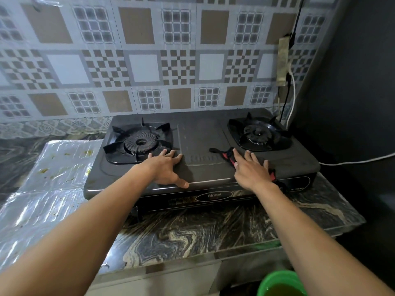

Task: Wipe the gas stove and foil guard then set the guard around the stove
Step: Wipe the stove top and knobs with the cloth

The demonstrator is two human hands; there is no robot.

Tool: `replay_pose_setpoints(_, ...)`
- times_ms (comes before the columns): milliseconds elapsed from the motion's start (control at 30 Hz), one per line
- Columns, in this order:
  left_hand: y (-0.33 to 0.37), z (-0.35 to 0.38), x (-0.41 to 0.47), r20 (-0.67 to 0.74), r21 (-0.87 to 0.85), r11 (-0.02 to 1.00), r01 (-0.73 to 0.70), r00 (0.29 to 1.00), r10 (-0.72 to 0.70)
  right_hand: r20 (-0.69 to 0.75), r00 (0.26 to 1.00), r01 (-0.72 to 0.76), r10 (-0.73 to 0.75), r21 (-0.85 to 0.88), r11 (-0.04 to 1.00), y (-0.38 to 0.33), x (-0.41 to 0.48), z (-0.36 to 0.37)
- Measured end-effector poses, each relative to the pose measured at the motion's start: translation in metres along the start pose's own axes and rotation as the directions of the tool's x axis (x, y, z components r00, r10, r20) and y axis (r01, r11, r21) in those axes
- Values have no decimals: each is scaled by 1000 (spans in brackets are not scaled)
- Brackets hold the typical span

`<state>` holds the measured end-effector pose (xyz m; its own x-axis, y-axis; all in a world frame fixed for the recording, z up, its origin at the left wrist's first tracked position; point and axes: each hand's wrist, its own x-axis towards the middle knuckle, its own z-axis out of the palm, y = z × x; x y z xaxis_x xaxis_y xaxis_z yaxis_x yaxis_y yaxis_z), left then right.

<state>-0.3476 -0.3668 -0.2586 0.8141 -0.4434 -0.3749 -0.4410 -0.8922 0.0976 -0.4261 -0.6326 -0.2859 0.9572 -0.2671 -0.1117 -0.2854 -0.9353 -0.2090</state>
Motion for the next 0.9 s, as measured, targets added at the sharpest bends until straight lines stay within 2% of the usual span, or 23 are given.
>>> replay_pose_setpoints(200, 2, 0, 2, 4, -16, 1000, -5, 1000, 5, -34, 973, 228, -228, 4, 974, -45, -20, 19)
replay_pose_setpoints(333, 1, 0, 5, 6, -11, 1000, 5, 1000, -5, -23, 959, 283, -282, 22, 959, -28, -19, 14)
replay_pose_setpoints(533, 2, -1, 7, 18, -18, 1000, 22, 1000, -21, 6, 987, 163, -163, 0, 987, 39, 0, -9)
replay_pose_setpoints(733, 1, -1, 8, 43, -47, 998, 30, 999, -28, -28, 999, 24, -23, 5, 1000, 110, 9, -27)
replay_pose_setpoints(900, 2, -1, 7, 45, -78, 997, 27, 999, -24, -46, 998, -42, 42, 10, 999, 143, 16, -37)
